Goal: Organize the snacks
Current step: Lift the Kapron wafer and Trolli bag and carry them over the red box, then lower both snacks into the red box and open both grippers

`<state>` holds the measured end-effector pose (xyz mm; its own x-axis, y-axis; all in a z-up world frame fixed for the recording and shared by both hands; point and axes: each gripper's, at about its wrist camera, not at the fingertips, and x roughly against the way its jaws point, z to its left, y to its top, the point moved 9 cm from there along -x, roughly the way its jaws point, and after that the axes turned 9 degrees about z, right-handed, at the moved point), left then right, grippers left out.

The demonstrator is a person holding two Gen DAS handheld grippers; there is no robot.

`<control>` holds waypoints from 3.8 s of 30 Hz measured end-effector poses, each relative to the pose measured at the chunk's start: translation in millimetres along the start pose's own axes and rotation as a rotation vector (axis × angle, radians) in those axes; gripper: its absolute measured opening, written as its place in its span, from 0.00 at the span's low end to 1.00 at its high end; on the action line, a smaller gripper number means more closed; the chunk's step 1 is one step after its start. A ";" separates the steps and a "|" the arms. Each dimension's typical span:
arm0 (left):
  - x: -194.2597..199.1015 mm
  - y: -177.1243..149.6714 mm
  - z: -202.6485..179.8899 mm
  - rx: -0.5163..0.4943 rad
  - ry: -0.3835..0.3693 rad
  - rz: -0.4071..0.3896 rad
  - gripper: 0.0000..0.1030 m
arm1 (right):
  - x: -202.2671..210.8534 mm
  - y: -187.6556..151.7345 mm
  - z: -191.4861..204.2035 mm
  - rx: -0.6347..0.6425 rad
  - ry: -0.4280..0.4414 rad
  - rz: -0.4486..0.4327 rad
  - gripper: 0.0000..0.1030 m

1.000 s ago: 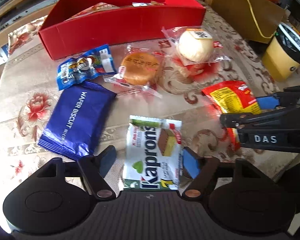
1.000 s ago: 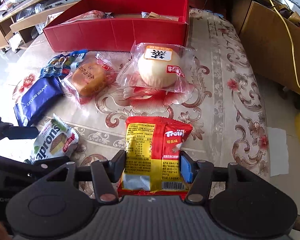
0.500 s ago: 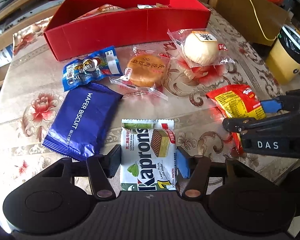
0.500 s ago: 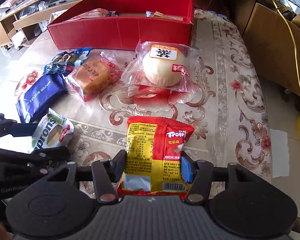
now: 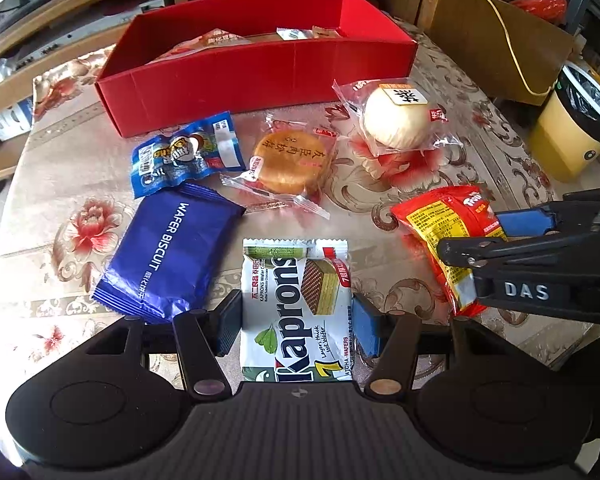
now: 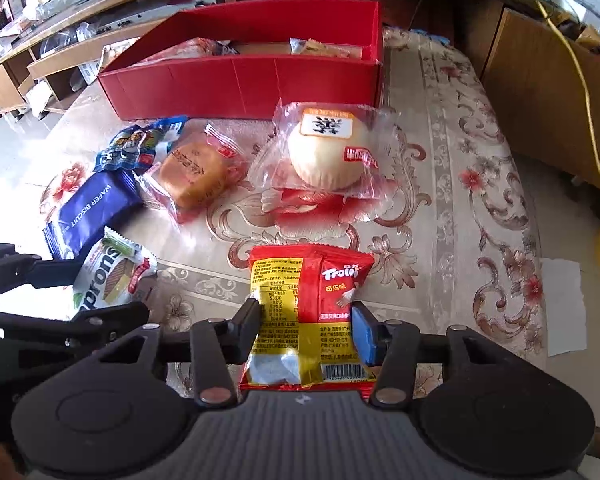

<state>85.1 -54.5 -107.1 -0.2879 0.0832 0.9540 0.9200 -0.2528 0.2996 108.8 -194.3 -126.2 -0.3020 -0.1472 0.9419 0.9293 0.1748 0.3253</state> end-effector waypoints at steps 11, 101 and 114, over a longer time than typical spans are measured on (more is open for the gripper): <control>-6.5 -1.8 2.8 0.015 -0.012 0.028 0.63 | -17.3 6.7 11.6 0.080 -0.059 0.017 0.60; 13.2 202.9 67.1 0.119 0.148 -0.262 0.61 | 11.3 226.7 -4.8 -0.044 0.059 -0.283 0.51; -10.4 202.8 76.1 0.140 0.160 -0.223 0.61 | -13.5 231.7 -1.2 -0.032 0.049 -0.248 0.51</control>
<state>294.9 -33.3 -56.6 -0.5149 -0.0341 0.8566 0.8539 -0.1087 0.5089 328.5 -153.0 -63.6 -0.5116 -0.2288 0.8282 0.8347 0.0964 0.5422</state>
